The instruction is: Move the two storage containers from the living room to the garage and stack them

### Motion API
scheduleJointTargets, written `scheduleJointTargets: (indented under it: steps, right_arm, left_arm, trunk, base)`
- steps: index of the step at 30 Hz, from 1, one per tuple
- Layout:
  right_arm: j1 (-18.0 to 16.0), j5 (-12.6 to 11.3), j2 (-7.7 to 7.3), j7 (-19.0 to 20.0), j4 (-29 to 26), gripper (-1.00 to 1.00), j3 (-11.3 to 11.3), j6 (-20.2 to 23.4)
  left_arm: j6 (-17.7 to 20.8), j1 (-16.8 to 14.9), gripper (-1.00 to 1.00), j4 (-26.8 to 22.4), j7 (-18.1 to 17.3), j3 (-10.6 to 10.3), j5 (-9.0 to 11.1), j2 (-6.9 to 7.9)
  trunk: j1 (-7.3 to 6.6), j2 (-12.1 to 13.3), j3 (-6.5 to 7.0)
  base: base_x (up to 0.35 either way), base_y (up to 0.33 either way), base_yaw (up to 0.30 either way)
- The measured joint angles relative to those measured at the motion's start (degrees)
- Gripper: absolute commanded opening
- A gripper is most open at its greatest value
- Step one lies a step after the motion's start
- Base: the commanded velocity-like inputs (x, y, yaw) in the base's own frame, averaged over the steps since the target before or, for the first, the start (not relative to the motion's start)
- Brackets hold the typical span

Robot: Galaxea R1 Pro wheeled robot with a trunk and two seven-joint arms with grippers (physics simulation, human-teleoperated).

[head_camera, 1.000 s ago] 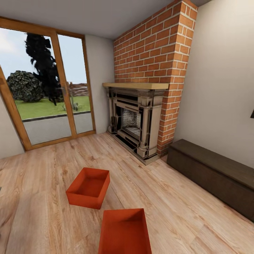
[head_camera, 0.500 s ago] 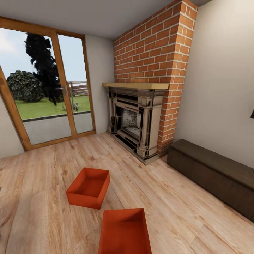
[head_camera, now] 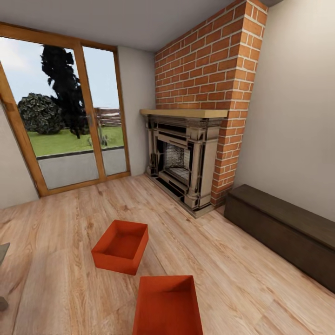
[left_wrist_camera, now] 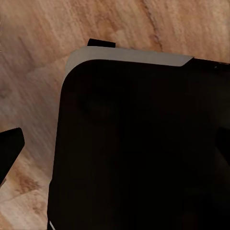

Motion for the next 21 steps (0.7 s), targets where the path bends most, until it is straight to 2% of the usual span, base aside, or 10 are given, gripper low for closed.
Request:
scheduleJointTargets:
  steps: [13, 21]
  right_arm:
    - [0.0, -0.1, 0.43, -0.1, 0.0, 1.0, 0.1, 0.0]
    - [0.0, -0.1, 0.12, 0.0, -0.1, 1.0, -0.1, -0.1]
  left_arm:
    - [0.0, 0.0, 1.0, 0.0, 0.0, 0.0, 0.0, 0.0]
    - [0.0, 0.0, 1.0, 0.0, 0.0, 0.0, 0.0, 0.0]
  trunk:
    - [0.0, 0.0, -0.01]
    - [0.0, 0.0, -0.65]
  base:
    - [0.0, 0.0, 0.005]
    - [0.0, 0.0, 0.0]
